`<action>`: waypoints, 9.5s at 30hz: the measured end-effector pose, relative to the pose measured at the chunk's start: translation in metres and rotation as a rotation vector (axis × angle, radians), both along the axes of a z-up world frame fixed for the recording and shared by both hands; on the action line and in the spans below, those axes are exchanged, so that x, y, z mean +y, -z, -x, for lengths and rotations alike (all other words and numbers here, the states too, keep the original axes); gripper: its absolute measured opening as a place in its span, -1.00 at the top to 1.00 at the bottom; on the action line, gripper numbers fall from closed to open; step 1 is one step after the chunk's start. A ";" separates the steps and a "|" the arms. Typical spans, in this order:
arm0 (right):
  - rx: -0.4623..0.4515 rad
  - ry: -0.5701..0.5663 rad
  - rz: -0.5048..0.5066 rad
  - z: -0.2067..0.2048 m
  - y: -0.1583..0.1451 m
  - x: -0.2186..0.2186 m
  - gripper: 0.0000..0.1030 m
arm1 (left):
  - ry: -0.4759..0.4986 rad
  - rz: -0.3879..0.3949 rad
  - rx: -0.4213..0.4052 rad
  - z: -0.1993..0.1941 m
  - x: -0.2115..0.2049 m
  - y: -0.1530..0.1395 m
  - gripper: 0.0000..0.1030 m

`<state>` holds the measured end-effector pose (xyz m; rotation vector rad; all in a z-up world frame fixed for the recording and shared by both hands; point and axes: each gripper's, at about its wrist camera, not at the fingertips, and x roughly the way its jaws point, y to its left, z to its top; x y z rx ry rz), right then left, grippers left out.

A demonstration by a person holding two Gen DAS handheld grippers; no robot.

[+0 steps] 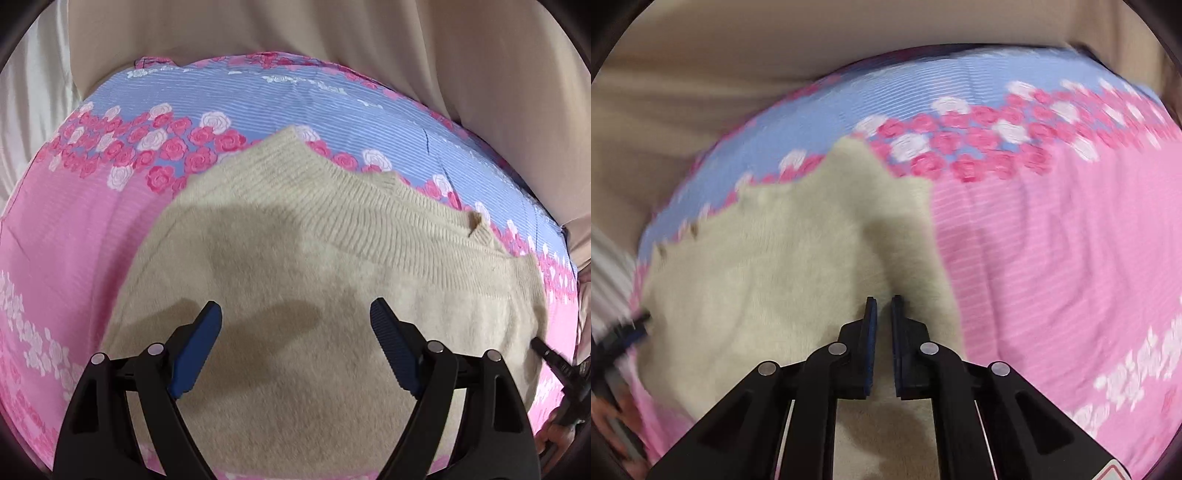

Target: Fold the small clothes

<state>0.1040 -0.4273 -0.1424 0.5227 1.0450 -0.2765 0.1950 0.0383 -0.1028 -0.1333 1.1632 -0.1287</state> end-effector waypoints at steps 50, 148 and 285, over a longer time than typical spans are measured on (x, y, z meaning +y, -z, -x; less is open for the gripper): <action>0.061 0.056 -0.028 0.213 -0.022 -0.024 0.27 | -0.331 0.250 0.088 0.202 0.105 -0.001 0.37; -0.061 -0.039 -0.018 0.069 -0.039 0.000 0.27 | -0.239 0.359 0.001 0.054 0.081 -0.001 -0.19; -0.041 -0.148 -0.181 0.177 -0.036 -0.031 0.63 | 0.369 0.344 0.061 0.180 -0.174 -0.031 -0.33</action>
